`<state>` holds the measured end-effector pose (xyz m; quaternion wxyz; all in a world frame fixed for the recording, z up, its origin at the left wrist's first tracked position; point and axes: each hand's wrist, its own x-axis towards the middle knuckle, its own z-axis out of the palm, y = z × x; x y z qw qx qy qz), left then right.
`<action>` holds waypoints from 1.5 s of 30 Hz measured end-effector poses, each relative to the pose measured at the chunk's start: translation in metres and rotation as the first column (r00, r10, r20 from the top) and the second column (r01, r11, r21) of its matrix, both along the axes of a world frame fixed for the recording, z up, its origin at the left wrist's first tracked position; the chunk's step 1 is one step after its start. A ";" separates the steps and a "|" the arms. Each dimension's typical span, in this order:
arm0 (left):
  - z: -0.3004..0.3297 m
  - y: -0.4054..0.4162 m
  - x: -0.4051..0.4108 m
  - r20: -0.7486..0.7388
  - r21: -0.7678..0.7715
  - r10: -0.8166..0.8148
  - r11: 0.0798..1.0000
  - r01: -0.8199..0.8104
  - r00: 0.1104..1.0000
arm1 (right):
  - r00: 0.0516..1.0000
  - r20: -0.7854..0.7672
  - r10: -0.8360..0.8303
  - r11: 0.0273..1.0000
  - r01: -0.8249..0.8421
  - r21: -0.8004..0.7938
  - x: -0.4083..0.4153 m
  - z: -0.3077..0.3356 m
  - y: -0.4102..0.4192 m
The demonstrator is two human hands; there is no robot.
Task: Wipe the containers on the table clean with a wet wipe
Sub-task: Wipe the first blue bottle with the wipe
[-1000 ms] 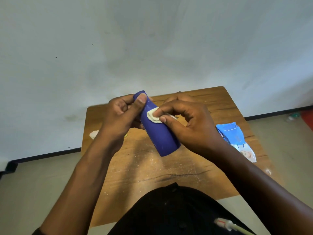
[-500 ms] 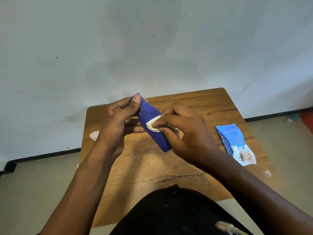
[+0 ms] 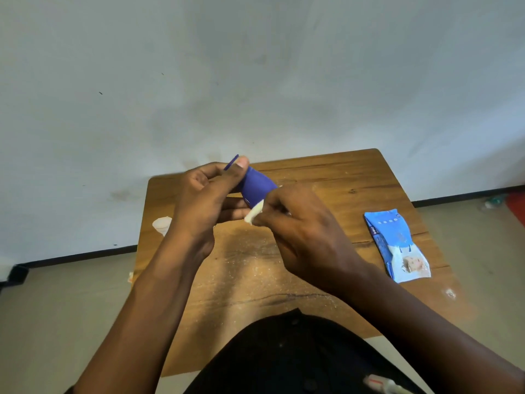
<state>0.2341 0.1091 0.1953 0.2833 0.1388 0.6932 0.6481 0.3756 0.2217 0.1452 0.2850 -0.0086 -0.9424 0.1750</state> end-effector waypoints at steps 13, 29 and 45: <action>0.004 0.008 0.014 -0.058 -0.048 -0.032 0.998 0.029 0.998 | 0.989 -0.087 -0.119 0.990 0.110 -0.092 -0.013 0.017 -0.002; 0.000 -0.002 -0.017 -0.099 -0.024 0.175 0.984 -0.178 0.980 | 0.999 0.014 -0.053 0.997 0.053 -0.055 0.023 -0.011 0.012; -0.003 -0.003 -0.017 -0.042 -0.035 0.162 0.986 -0.163 0.986 | 0.999 -0.027 -0.020 0.998 0.018 -0.067 -0.007 0.009 0.003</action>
